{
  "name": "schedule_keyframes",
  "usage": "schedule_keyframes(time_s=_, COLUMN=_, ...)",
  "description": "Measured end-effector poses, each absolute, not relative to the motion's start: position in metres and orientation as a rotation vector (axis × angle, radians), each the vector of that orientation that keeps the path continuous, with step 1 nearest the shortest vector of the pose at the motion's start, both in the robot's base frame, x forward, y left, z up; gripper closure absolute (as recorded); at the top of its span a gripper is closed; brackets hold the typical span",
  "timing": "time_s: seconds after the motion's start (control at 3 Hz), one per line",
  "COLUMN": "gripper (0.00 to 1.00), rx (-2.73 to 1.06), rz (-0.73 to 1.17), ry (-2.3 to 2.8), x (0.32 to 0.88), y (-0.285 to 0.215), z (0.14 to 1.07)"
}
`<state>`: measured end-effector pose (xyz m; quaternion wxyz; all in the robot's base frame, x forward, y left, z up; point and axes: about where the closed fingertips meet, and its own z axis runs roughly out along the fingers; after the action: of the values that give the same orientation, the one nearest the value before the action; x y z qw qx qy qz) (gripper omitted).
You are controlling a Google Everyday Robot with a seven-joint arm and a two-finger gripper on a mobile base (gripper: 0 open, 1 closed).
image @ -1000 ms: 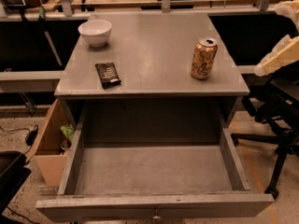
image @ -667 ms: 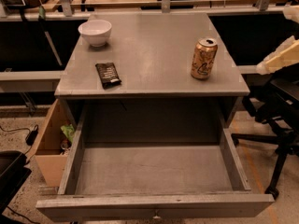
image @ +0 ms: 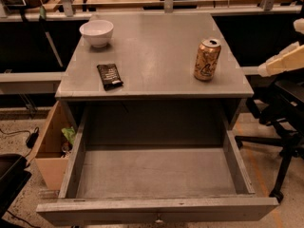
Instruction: Move orange can near white bowl
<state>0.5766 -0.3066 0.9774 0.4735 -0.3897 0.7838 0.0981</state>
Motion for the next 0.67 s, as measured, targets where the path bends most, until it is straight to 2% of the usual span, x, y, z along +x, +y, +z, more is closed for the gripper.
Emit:
schedule_keyframes(time_s=0.33, gripper=0.00, rx=-0.934, rz=0.285, ry=1.882, x=0.579, y=-0.299, z=0.971)
schedule_keyframes(time_s=0.67, gripper=0.00, rx=-0.878, rz=0.433, ry=1.740, x=0.604, y=-0.274, z=0.965)
